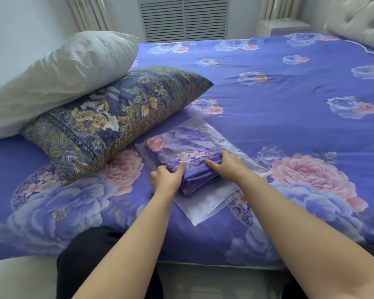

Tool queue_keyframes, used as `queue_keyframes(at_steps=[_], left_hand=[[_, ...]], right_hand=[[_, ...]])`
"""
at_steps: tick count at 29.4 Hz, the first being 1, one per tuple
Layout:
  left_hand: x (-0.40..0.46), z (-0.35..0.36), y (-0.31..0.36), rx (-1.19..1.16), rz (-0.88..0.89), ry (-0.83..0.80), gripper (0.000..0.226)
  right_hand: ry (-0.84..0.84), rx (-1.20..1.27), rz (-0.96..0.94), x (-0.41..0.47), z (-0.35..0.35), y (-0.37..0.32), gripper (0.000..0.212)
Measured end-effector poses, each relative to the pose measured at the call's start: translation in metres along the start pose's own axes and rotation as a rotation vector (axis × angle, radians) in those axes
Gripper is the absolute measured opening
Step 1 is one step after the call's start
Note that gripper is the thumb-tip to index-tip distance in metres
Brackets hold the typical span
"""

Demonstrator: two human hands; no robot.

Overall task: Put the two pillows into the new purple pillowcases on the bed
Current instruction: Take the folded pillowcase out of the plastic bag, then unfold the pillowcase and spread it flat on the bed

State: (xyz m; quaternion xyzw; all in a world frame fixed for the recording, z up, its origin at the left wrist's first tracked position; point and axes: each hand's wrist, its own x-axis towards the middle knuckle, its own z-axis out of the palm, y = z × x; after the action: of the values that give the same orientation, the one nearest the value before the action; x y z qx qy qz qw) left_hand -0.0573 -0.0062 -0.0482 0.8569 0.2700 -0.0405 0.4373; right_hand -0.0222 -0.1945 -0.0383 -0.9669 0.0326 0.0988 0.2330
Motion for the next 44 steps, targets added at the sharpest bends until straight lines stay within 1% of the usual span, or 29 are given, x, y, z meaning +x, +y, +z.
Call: queue_keyframes(at_steps=[1,2,3,5,7,8,10,12,13,14,16,17,19,21,23,26,28,30,32,33,34,36,38,39,40,41,42,43,44], left_hand=[[0.001,-0.001,0.004,0.032,0.033,-0.027,0.072],[0.002,-0.003,0.009,0.026,0.077,-0.046,0.065],[0.000,-0.006,0.017,-0.014,0.130,-0.051,0.051],[-0.005,-0.016,0.035,-0.224,0.221,-0.039,0.019],[-0.009,-0.034,0.045,-0.538,0.237,-0.011,0.011],[-0.005,-0.041,0.043,-0.693,0.210,-0.011,0.009],[0.003,-0.052,0.028,-0.909,0.053,-0.074,0.005],[0.005,-0.053,0.008,-0.954,-0.074,-0.165,0.012],[0.004,-0.052,-0.001,-0.953,-0.109,-0.198,0.017],[0.002,-0.050,-0.008,-0.931,-0.139,-0.219,0.018],[0.002,-0.047,-0.015,-0.855,-0.171,-0.211,0.012],[0.003,-0.046,-0.016,-0.814,-0.167,-0.200,0.014],[0.003,-0.046,-0.010,-0.762,-0.149,-0.183,0.023],[0.000,-0.043,0.004,-0.783,-0.109,-0.195,0.011],[-0.003,-0.035,0.018,-0.817,-0.088,-0.243,0.017],[-0.015,-0.022,0.037,-0.886,-0.076,-0.336,0.020],[-0.017,-0.012,0.042,-0.930,-0.108,-0.384,0.020],[-0.016,-0.002,0.042,-0.912,-0.143,-0.434,0.019],[-0.014,0.010,0.039,-0.843,-0.178,-0.425,0.017],[-0.014,0.015,0.036,-0.802,-0.185,-0.406,0.015],[-0.015,0.019,0.034,-0.769,-0.191,-0.391,0.017],[-0.015,0.025,0.031,-0.746,-0.176,-0.379,0.030],[-0.017,0.026,0.031,-0.758,-0.164,-0.374,0.037],[-0.018,0.026,0.031,-0.761,-0.166,-0.374,0.030],[-0.019,0.026,0.031,-0.749,-0.182,-0.373,0.022],[-0.021,0.026,0.029,-0.736,-0.200,-0.389,0.018],[-0.022,0.024,0.027,-0.709,-0.215,-0.414,0.016],[-0.023,0.023,0.026,-0.668,-0.216,-0.434,0.014],[-0.024,0.021,0.023,-0.593,-0.190,-0.423,0.014]], right_hand=[[0.001,-0.019,-0.015,0.002,0.001,0.000,0.066],[-0.009,-0.023,-0.019,0.003,0.001,0.000,0.063],[-0.011,-0.005,-0.007,0.004,0.000,0.002,0.061],[0.050,0.066,0.042,0.008,-0.005,0.007,0.061],[0.157,0.061,0.097,0.013,-0.013,0.014,0.063],[0.182,0.044,0.124,0.016,-0.016,0.018,0.067],[0.117,0.058,0.202,0.023,-0.018,0.025,0.084],[0.019,0.133,0.267,0.031,-0.018,0.029,0.100],[-0.012,0.159,0.272,0.033,-0.020,0.029,0.102],[-0.037,0.178,0.265,0.033,-0.022,0.027,0.097],[-0.126,0.278,0.217,0.032,-0.024,0.021,0.062],[-0.183,0.326,0.199,0.032,-0.023,0.021,0.047],[-0.220,0.409,0.190,0.032,-0.015,0.025,0.030],[-0.132,0.535,0.208,0.030,-0.012,0.033,0.017],[0.046,0.608,0.264,0.028,-0.020,0.051,0.013],[0.334,0.706,0.422,0.022,-0.044,0.090,0.034],[0.519,0.874,0.589,0.018,-0.058,0.118,0.043],[0.676,1.025,0.732,0.009,-0.073,0.144,0.048],[0.762,1.176,0.787,0.003,-0.083,0.165,0.059],[0.757,1.303,0.805,0.002,-0.083,0.170,0.066],[0.767,1.432,0.784,0.004,-0.081,0.175,0.068],[0.700,1.491,0.727,0.027,-0.065,0.196,0.058],[0.559,1.450,0.701,0.025,-0.063,0.171,0.054],[0.454,1.433,0.676,0.021,-0.061,0.153,0.043],[0.300,1.485,0.638,0.009,-0.059,0.127,0.030],[0.132,1.506,0.596,0.000,-0.053,0.108,0.025],[-0.050,1.461,0.534,-0.013,-0.046,0.086,0.025],[-0.169,1.289,0.468,-0.020,-0.038,0.073,0.025],[-0.236,1.097,0.380,-0.025,-0.031,0.061,0.024]])
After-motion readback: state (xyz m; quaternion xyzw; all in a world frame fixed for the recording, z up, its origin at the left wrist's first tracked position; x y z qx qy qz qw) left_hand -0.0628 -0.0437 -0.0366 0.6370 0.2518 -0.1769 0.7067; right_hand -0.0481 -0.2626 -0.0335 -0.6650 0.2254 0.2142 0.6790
